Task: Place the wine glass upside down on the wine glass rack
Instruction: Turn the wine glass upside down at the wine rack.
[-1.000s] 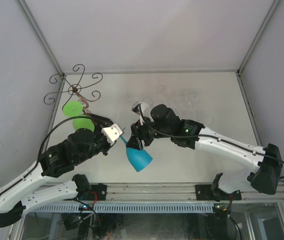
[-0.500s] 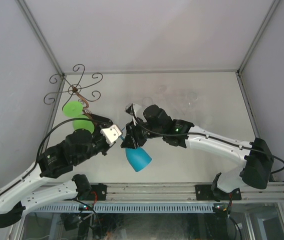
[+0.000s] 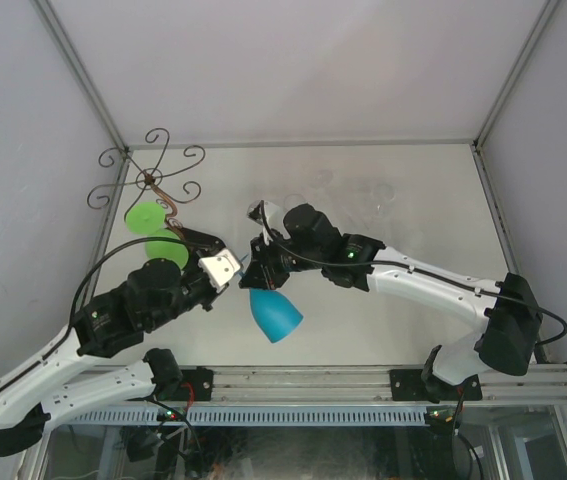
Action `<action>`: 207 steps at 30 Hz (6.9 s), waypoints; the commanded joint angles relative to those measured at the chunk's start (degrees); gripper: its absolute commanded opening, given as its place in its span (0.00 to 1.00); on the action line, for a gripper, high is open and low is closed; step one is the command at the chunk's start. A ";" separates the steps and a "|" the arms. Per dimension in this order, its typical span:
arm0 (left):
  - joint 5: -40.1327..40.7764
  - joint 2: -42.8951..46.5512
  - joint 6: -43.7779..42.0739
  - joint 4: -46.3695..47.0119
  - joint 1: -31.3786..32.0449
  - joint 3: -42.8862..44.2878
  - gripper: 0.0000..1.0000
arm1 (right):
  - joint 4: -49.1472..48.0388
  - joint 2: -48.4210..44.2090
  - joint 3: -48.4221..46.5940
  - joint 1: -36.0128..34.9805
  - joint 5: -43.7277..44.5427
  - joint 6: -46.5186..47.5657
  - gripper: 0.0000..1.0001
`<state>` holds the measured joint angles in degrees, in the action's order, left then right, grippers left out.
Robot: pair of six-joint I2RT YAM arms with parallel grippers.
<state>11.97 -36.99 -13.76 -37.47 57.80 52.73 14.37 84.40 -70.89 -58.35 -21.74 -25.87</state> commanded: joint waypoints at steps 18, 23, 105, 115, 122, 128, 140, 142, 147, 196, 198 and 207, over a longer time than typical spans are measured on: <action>1.33 1.37 -0.36 3.19 0.17 0.58 0.00 | 3.32 -3.10 -2.06 -0.54 4.47 0.62 0.11; 1.66 1.86 -0.18 3.20 0.16 0.44 0.00 | 3.34 -3.27 -1.91 -1.17 5.56 0.60 0.00; 28.39 26.45 32.70 -12.01 -0.01 -4.35 0.36 | -64.36 11.06 4.27 4.32 19.97 24.91 0.00; 28.85 27.38 32.61 -12.01 -0.45 -4.65 0.36 | -62.70 15.65 -2.36 4.75 19.09 24.78 0.00; 28.56 27.69 32.59 -11.77 -0.98 -4.87 0.36 | -60.14 18.62 -5.78 4.75 18.08 26.36 0.00; 27.75 26.99 32.24 -11.51 -1.51 -4.83 0.36 | -59.69 20.15 -6.97 4.77 17.83 27.13 0.00; 26.71 26.70 31.77 -11.20 -2.39 -5.01 0.36 | -58.70 23.18 -10.47 4.36 16.70 27.49 0.00; 26.71 26.67 31.73 -11.13 -2.43 -5.09 0.36 | -58.46 23.71 -11.19 4.17 16.37 27.45 0.00; 26.44 26.87 31.60 -11.04 -2.69 -5.16 0.36 | -56.81 25.28 -13.47 3.60 15.87 28.69 0.00; 26.18 27.50 31.51 -10.94 -3.40 -5.27 0.36 | -68.32 32.96 -17.08 2.12 10.35 22.45 0.00; 26.18 27.58 31.52 -10.95 -3.40 -5.29 0.36 | -69.43 32.66 -16.32 2.18 9.88 22.76 0.00; 26.18 27.50 31.51 -10.95 -3.53 -5.30 0.36 | -72.29 30.46 -12.27 2.12 9.05 23.38 0.00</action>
<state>38.61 -9.69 18.44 -51.09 54.78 48.53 -53.80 117.75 -84.25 -55.99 -11.55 -2.52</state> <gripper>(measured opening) 0.364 0.041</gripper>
